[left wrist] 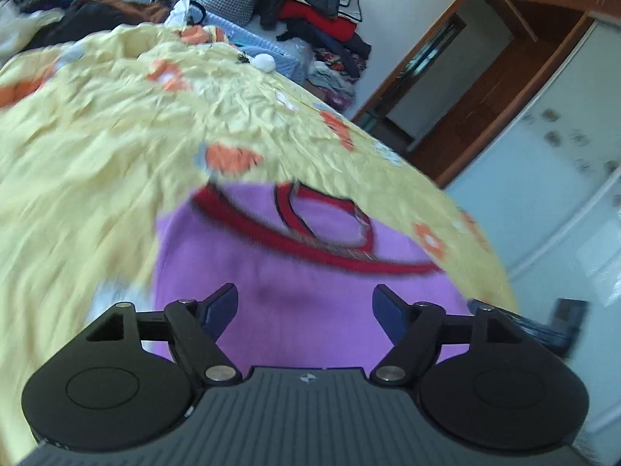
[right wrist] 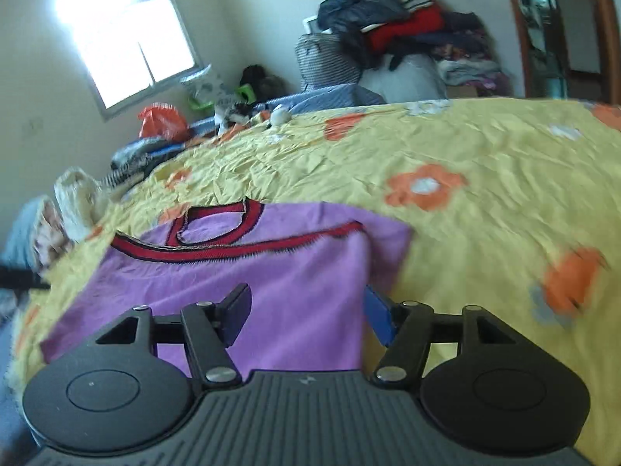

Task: Fold small clothes
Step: 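Withdraw both open tools up and back from the folded sweater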

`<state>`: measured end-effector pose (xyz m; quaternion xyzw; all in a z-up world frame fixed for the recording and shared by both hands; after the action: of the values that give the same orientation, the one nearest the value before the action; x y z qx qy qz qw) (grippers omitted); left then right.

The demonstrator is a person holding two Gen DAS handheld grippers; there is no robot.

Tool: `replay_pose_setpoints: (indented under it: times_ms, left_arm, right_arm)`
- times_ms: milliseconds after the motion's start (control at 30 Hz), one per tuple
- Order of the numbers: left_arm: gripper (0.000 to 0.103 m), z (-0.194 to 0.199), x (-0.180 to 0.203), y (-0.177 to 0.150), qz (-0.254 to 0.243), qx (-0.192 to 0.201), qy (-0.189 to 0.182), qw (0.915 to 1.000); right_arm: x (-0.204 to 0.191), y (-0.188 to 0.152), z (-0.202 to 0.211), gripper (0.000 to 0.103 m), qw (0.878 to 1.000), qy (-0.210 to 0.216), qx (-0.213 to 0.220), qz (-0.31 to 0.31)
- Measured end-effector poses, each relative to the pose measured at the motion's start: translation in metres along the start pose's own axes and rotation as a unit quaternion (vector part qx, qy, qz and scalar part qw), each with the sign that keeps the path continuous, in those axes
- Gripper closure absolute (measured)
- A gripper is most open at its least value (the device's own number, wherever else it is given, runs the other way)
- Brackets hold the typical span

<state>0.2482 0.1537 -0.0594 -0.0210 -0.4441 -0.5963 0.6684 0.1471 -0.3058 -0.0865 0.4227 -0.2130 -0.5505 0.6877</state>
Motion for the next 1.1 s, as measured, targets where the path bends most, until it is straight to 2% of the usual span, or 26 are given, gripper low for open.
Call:
replay_pose_setpoints:
  times_ms: [133, 200, 267, 300, 333, 367, 433, 467, 500, 533, 567, 633, 700, 733, 767, 867, 933, 1000, 1100]
  left_arm:
    - [0.031, -0.081, -0.014, 0.029, 0.042, -0.016, 0.058, 0.9973]
    - [0.031, -0.089, -0.028, 0.038, 0.062, 0.001, 0.046, 0.997]
    - [0.044, -0.086, -0.042, 0.047, 0.106, -0.001, 0.046, 0.9933]
    - [0.053, -0.08, -0.049, 0.05, 0.127, -0.003, 0.05, 0.9907]
    - [0.053, -0.07, -0.054, 0.05, 0.136, -0.005, 0.046, 0.9896]
    - [0.051, -0.056, -0.056, 0.047, 0.135, -0.004, 0.037, 0.9902]
    - [0.031, -0.021, -0.054, 0.033, 0.103, 0.003, 0.016, 0.9945]
    - [0.026, -0.002, -0.053, 0.022, 0.083, 0.018, 0.011, 0.9963]
    - [0.017, 0.016, -0.054, 0.01, 0.067, 0.041, 0.016, 0.9968]
    - [0.014, 0.034, -0.055, -0.004, 0.05, 0.069, 0.038, 0.9957]
    - [0.013, 0.048, -0.057, -0.017, 0.031, 0.099, 0.063, 0.9926]
    - [0.014, 0.06, -0.063, -0.034, 0.015, 0.124, 0.099, 0.9871]
    - [0.014, 0.065, -0.076, -0.047, 0.082, 0.144, 0.075, 0.9834]
    - [0.014, 0.063, -0.079, -0.052, 0.097, 0.148, 0.065, 0.982]
    - [0.013, 0.059, -0.079, -0.057, 0.099, 0.158, 0.076, 0.9796]
    - [0.013, 0.037, -0.077, -0.065, 0.098, 0.157, 0.107, 0.977]
    - [0.006, 0.028, -0.071, -0.069, 0.086, 0.17, 0.111, 0.9753]
    - [0.003, 0.023, -0.069, -0.069, 0.083, 0.174, 0.117, 0.9742]
    - [0.002, 0.02, -0.07, -0.066, 0.079, 0.16, 0.117, 0.977]
  right_arm:
    - [-0.001, 0.018, -0.049, 0.039, 1.0, 0.012, -0.018, -0.012]
    - [0.004, 0.023, -0.069, 0.04, 0.999, -0.007, -0.033, -0.009]
    - [0.015, 0.021, -0.086, 0.041, 0.997, -0.059, -0.056, 0.016]
    - [0.021, 0.019, -0.088, 0.041, 0.996, -0.073, -0.043, 0.031]
    - [0.024, 0.019, -0.088, 0.041, 0.996, -0.067, -0.042, 0.033]
    - [0.025, 0.02, -0.085, 0.041, 0.997, -0.06, -0.046, 0.028]
    - [0.021, 0.021, -0.07, 0.041, 0.997, -0.056, -0.05, 0.024]
    - [0.018, 0.019, -0.056, 0.04, 0.998, -0.051, -0.038, 0.022]
    - [0.015, 0.016, -0.042, 0.039, 0.999, -0.034, -0.026, 0.018]
    - [0.013, 0.013, -0.027, 0.037, 1.0, -0.019, -0.017, 0.01]
    - [0.013, 0.005, -0.012, 0.031, 1.0, -0.011, -0.005, -0.003]
    - [0.015, -0.013, 0.014, 0.023, 1.0, -0.003, 0.013, -0.027]
    - [0.016, -0.03, 0.031, 0.022, 0.999, -0.004, 0.005, -0.045]
    - [0.015, -0.038, 0.039, 0.022, 0.999, -0.007, 0.006, -0.048]
    - [0.014, -0.045, 0.046, 0.022, 0.999, -0.012, 0.012, -0.047]
    - [0.013, -0.059, 0.057, 0.022, 0.998, -0.025, 0.012, -0.057]
    - [0.01, -0.064, 0.059, 0.022, 0.997, -0.042, 0.002, -0.063]
    - [0.004, -0.067, 0.061, 0.022, 0.998, -0.028, -0.001, -0.059]
    - [-0.009, -0.073, 0.055, 0.022, 0.998, -0.039, -0.025, -0.035]
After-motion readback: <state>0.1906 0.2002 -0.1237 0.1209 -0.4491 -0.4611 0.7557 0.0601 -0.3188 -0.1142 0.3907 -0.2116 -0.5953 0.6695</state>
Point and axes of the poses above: each gripper's, at about its wrist camera, not at the fingertips, and z roughly against the way its jaws point, x to its right, y to its top, the point moved 2 cm from there along -z, roughly the way its jaws point, and after that the axes turned 12 degrees about z, right-handed, at the moved point
